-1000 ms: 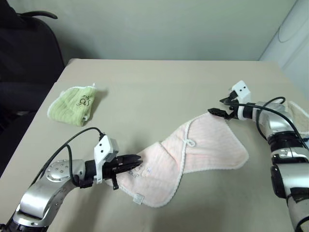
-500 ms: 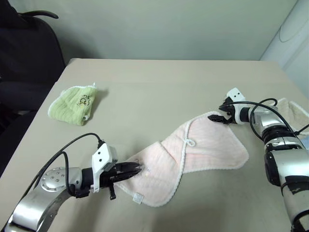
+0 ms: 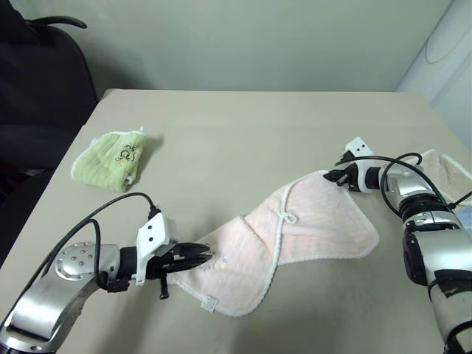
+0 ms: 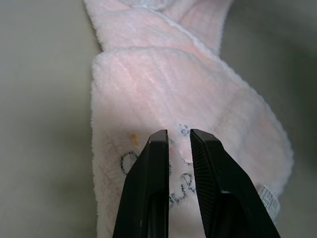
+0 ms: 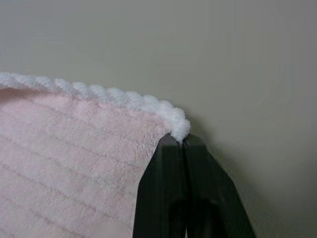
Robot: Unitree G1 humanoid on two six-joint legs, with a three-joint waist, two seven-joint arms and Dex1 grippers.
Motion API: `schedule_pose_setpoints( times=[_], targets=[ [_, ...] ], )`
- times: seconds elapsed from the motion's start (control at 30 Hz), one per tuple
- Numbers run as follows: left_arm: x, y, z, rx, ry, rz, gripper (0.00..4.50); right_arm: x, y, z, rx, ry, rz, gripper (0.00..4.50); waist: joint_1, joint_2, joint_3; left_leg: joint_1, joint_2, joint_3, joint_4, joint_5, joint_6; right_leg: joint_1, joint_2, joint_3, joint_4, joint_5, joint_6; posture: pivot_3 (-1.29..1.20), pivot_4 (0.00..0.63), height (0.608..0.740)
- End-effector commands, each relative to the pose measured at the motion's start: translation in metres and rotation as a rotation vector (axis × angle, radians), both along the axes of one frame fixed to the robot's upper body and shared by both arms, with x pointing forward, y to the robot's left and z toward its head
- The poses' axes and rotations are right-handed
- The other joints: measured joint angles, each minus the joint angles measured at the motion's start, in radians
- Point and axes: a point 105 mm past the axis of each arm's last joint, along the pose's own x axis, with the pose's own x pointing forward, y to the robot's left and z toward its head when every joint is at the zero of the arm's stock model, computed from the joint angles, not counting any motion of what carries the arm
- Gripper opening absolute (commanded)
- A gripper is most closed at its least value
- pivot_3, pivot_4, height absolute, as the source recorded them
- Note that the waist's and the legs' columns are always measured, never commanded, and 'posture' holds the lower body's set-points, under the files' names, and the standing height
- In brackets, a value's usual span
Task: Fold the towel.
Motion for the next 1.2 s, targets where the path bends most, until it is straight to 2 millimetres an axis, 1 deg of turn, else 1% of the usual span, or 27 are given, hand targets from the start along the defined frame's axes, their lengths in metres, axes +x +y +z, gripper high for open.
schedule_pose_setpoints(
  times=[0.03,0.13,0.2,0.3,0.33,0.43,0.57,0.67,0.8,0.93,1.0,1.07,1.2],
  targets=[
    [-0.014,-0.008,0.002,0.048,0.027,-0.153,1.39,0.001,0.0,0.013,0.016,-0.064,0.013,0.0,0.0,0.0,0.0,0.0,0.0,0.0,0.0,0.0,0.0,0.0,0.0,0.0,0.0,0.0,0.0,0.0,0.15,0.74],
    [-0.023,-0.015,0.003,0.079,0.042,-0.255,2.41,0.0,-0.003,0.013,0.029,-0.08,-0.007,0.0,0.0,0.0,0.0,0.0,0.0,0.0,0.0,0.0,0.0,0.0,0.0,0.0,0.0,0.0,0.0,0.0,0.15,0.74],
    [-0.026,-0.018,0.003,0.105,0.03,-0.302,3.19,-0.001,-0.004,0.013,0.03,-0.09,-0.012,0.0,0.0,0.0,0.0,0.0,0.0,0.0,0.0,0.0,0.0,0.0,0.0,0.0,0.0,0.0,0.0,0.0,0.15,0.74],
    [-0.028,-0.031,0.002,0.144,-0.033,-0.362,4.27,-0.004,-0.005,0.017,0.056,-0.108,-0.024,0.0,0.0,0.0,0.0,0.0,0.0,0.0,0.0,0.0,0.0,0.0,0.0,0.0,0.0,0.0,0.0,0.0,0.15,0.74],
    [-0.029,-0.034,0.001,0.149,-0.043,-0.377,4.47,-0.006,-0.005,0.019,0.061,-0.112,-0.024,0.0,0.0,0.0,0.0,0.0,0.0,0.0,0.0,0.0,0.0,0.0,0.0,0.0,-0.001,0.0,0.0,0.0,0.15,0.74],
    [-0.033,-0.044,-0.001,0.141,-0.047,-0.4,4.47,-0.013,-0.003,0.021,0.067,-0.121,-0.019,0.0,-0.003,0.0,0.0,0.0,0.0,0.0,0.0,0.0,0.0,0.0,0.0,0.0,0.0,0.0,0.0,0.0,0.15,0.74],
    [-0.045,-0.056,-0.005,0.126,-0.05,-0.438,4.47,-0.026,-0.001,0.029,0.078,-0.132,-0.012,0.0,-0.006,0.0,0.0,-0.001,0.001,0.0,0.0,0.0,0.0,0.0,0.0,0.0,-0.001,0.0,0.0,0.0,0.15,0.74],
    [-0.055,-0.064,-0.01,0.129,-0.051,-0.468,4.47,-0.034,0.0,0.036,0.075,-0.139,-0.017,0.0,-0.007,0.0,0.0,-0.001,0.001,0.0,0.0,0.0,0.0,0.0,0.0,0.0,-0.001,0.0,0.0,0.0,0.15,0.74],
    [-0.061,-0.07,-0.02,0.15,-0.053,-0.491,4.47,-0.043,-0.001,0.038,0.073,-0.138,-0.031,0.0,-0.008,0.0,0.0,0.0,0.001,0.0,0.0,0.0,0.0,0.0,0.001,0.0,-0.001,0.0,0.0,0.0,0.15,0.74],
    [-0.062,-0.07,-0.032,0.209,-0.073,-0.505,4.47,-0.049,-0.002,0.039,0.071,-0.135,-0.044,0.0,-0.007,0.001,0.0,0.0,0.001,0.0,0.0,0.0,0.0,0.0,0.001,0.0,-0.001,0.0,0.0,0.0,0.15,0.74],
    [-0.059,-0.066,-0.039,0.253,-0.098,-0.502,4.47,-0.052,-0.001,0.039,0.072,-0.134,-0.048,0.0,-0.008,0.001,0.0,0.0,0.001,0.0,0.0,0.0,0.001,0.0,0.001,0.0,-0.001,0.0,0.0,0.0,0.15,0.74],
    [-0.051,-0.062,-0.046,0.29,-0.128,-0.478,4.47,-0.055,-0.001,0.039,0.07,-0.132,-0.051,0.0,-0.009,0.001,-0.001,0.0,0.001,0.0,0.0,0.0,0.001,0.0,0.001,0.0,-0.001,0.0,0.0,0.0,0.15,0.74],
    [-0.051,-0.055,-0.052,0.319,-0.121,-0.479,4.47,-0.059,-0.002,0.038,0.07,-0.125,-0.063,0.0,-0.009,0.001,-0.001,0.0,0.001,0.0,0.0,0.0,0.001,0.0,0.001,0.0,-0.001,0.0,0.0,0.0,0.15,0.74]
  ],
)
